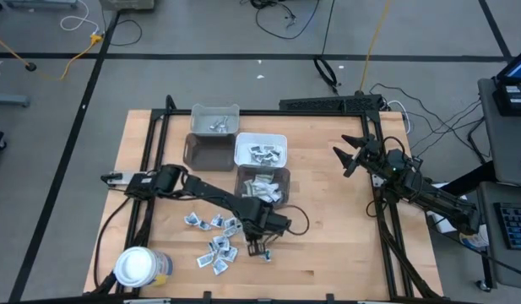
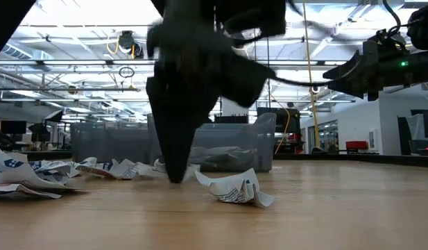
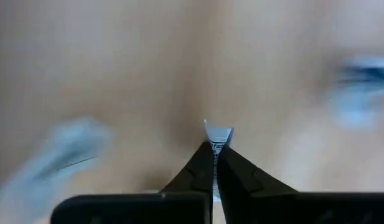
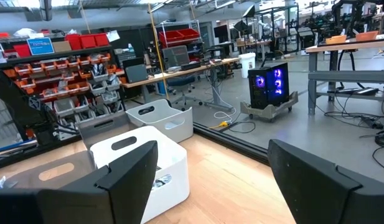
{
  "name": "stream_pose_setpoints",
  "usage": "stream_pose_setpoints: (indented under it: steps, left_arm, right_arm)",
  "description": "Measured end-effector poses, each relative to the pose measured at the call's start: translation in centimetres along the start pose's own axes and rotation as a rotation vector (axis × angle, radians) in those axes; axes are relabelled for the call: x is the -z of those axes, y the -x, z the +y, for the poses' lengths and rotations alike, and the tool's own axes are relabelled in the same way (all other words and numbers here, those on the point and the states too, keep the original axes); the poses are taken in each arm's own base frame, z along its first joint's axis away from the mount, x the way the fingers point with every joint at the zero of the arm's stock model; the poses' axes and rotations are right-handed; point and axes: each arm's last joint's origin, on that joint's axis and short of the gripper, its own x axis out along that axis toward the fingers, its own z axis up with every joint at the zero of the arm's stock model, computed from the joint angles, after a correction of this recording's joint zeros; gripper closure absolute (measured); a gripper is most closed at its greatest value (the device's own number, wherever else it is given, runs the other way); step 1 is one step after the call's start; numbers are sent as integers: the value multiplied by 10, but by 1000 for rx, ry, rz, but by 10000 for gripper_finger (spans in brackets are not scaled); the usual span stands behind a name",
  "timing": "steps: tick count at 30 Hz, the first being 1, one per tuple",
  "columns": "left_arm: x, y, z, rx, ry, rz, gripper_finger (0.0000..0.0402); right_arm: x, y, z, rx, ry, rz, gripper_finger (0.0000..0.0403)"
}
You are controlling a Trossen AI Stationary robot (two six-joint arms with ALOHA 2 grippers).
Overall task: Pick & Place First Aid Supplies
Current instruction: Put the orange ointment pack into the gray bin
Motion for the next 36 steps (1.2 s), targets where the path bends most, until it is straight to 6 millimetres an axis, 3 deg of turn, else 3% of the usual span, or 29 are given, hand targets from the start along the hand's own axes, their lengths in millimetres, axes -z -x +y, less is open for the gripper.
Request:
stream_pose_setpoints:
  steps: [3, 7, 14, 20, 28, 36]
  left_arm:
    - [5, 20, -8, 109, -60, -7, 388]
    - [21, 78, -16, 242, -138, -99, 396]
    - [67, 167, -31, 523, -274, -225, 397]
    - [101, 228, -34, 696, -320, -372, 398]
    - [129, 276, -36, 917, -411, -469, 400]
    - [154, 315, -47, 1109, -636, -614, 401]
  right_arm:
    - [0, 0, 0, 0, 0, 0, 105]
    - [0, 0, 0, 0, 0, -1, 105]
    - [0, 0, 0, 0, 0, 0, 105]
    - [0, 0, 0, 0, 0, 0, 105]
    - [0, 0, 0, 0, 0, 0, 105]
    - [0, 0, 0, 0, 0, 0, 105]
